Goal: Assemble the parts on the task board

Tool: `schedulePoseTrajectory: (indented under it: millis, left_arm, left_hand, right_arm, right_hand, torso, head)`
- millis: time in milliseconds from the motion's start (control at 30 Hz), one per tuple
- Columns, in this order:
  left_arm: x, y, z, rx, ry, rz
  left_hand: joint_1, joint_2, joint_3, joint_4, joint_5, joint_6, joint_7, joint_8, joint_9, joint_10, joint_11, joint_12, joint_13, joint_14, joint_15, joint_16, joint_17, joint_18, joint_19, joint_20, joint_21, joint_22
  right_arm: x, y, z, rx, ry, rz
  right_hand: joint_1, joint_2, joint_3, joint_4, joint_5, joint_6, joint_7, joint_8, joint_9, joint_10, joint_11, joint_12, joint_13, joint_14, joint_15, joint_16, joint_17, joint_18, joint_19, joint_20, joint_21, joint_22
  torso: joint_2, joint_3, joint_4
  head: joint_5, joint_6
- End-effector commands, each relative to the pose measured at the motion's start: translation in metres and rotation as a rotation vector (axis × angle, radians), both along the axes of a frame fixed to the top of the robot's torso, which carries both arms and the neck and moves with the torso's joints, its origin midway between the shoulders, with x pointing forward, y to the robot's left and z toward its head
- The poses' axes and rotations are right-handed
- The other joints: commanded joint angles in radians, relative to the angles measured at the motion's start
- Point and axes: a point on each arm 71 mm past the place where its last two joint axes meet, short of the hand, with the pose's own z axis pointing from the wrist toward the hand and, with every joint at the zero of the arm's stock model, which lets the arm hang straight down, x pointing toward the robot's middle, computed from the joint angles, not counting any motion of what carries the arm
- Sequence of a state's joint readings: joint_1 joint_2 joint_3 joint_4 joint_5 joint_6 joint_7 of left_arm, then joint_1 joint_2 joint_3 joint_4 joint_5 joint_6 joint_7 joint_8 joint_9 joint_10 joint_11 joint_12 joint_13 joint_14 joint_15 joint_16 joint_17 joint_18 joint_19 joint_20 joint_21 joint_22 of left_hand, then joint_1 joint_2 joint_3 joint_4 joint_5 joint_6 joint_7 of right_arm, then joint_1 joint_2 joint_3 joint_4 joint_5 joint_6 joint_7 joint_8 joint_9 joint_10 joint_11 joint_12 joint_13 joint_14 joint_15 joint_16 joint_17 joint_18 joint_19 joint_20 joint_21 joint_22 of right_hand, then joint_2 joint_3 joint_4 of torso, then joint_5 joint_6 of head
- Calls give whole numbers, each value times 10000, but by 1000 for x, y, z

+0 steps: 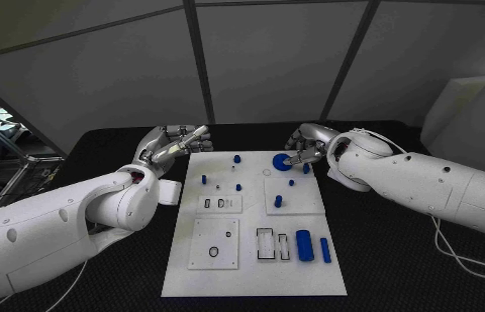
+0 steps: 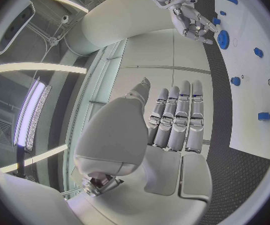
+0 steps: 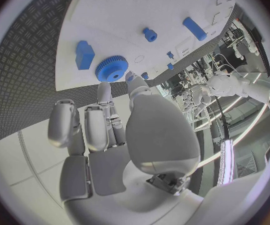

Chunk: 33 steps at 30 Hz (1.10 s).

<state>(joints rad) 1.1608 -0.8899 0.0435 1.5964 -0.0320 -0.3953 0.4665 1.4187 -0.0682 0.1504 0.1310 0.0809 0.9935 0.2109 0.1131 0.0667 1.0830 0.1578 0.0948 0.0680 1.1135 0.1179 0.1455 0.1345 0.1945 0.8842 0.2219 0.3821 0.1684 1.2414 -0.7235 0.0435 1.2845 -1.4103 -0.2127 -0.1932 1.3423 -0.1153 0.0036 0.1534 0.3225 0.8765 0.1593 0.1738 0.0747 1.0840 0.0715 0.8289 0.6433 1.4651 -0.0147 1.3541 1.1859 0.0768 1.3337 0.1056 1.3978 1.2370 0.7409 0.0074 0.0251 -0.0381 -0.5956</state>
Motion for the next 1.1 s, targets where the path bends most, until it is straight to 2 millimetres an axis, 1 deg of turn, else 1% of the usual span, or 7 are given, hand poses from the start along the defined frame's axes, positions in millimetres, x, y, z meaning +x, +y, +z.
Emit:
schedulePoseTrajectory:
  millis: [33, 167, 300, 467, 933, 1033, 1100]
  left_arm:
    - [0, -2, 1, -26, -60, -146]
    - [0, -2, 1, -28, -56, -154]
    - [1, -2, 1, -28, -52, -157]
    - [1, -2, 1, -25, -50, -151]
    - [1, -2, 1, -21, -41, -148]
    - [1, -2, 1, -21, -38, -151]
    - [1, -2, 1, -21, -35, -153]
  left_hand:
    - [-106, 23, -10, -73, 14, -12, 78, -56, -11, -8, 55, -44, -7, -84, 10, -68, 16, -138, -15, 48, -2, -8]
    - [-106, 23, -10, -73, 14, -12, 78, -56, -11, -8, 55, -44, -7, -84, 10, -68, 16, -138, -15, 48, -2, -8]
    - [-106, 23, -10, -73, 14, -12, 78, -56, -11, -8, 55, -44, -7, -84, 10, -68, 16, -138, -15, 48, -2, -8]
    - [-106, 23, -10, -73, 14, -12, 78, -56, -11, -8, 55, -44, -7, -84, 10, -68, 16, -138, -15, 48, -2, -8]
    - [-106, 23, -10, -73, 14, -12, 78, -56, -11, -8, 55, -44, -7, -84, 10, -68, 16, -138, -15, 48, -2, -8]
    - [-106, 23, -10, -73, 14, -12, 78, -56, -11, -8, 55, -44, -7, -84, 10, -68, 16, -138, -15, 48, -2, -8]
    - [-106, 23, -10, -73, 14, -12, 78, -56, -11, -8, 55, -44, -7, -84, 10, -68, 16, -138, -15, 48, -2, -8]
  right_arm:
    - [1, 4, -1, -184, 213, 163]
    - [2, 9, -1, -300, 98, 319]
    - [2, 12, -1, -462, 25, 415]
    - [3, 15, -2, -833, 10, 450]
    - [6, 17, -5, -1245, 130, 383]
    - [6, 18, -6, -1304, 209, 384]
    - [6, 18, -7, -1353, 228, 378]
  right_hand:
    - [253, 40, -39, 115, 69, -46, -7, 155, 12, 592, -10, 1228, 1374, 524, 88, 417, 648, -102, 209, 2, 187, 239]
    - [419, 112, -121, 166, 60, 11, -16, 320, 9, 1341, -11, 2843, 3232, 662, 105, 968, 1570, -181, 464, 12, 406, 640]
    - [509, 164, -166, 172, 43, 79, -20, 418, 5, 1730, -4, 3625, 4172, 735, 118, 1252, 2061, -236, 646, 29, 558, 922]
    - [611, 239, -232, 135, 3, 133, -2, 487, -24, 2432, 23, 4755, 5596, 908, 159, 1791, 3069, -384, 1125, 65, 923, 1628]
    - [677, 296, -224, 99, 4, 115, 18, 485, -42, 2468, 45, 4897, 5787, 937, 185, 1887, 3252, -404, 1183, 90, 980, 1733]
    - [681, 297, -225, 97, 5, 107, 21, 481, -45, 2456, 48, 4892, 5784, 936, 188, 1887, 3253, -405, 1186, 92, 983, 1738]
    - [692, 301, -221, 90, 5, 98, 24, 477, -47, 2443, 50, 4886, 5780, 936, 191, 1888, 3255, -404, 1181, 95, 981, 1735]
  torso:
    - [7, -9, 16]
    - [-1, -9, 20]
    - [2, -10, 19]
    - [-2, -6, 9]
    - [-2, 11, 17]
    - [1, 3, 20]
    - [1, 10, 16]
  head:
    - [-9, -22]
    - [4, -51]
    - [7, -70]
    - [-2, -95]
    - [8, -140]
    - [-1, -153]
    - [5, -164]
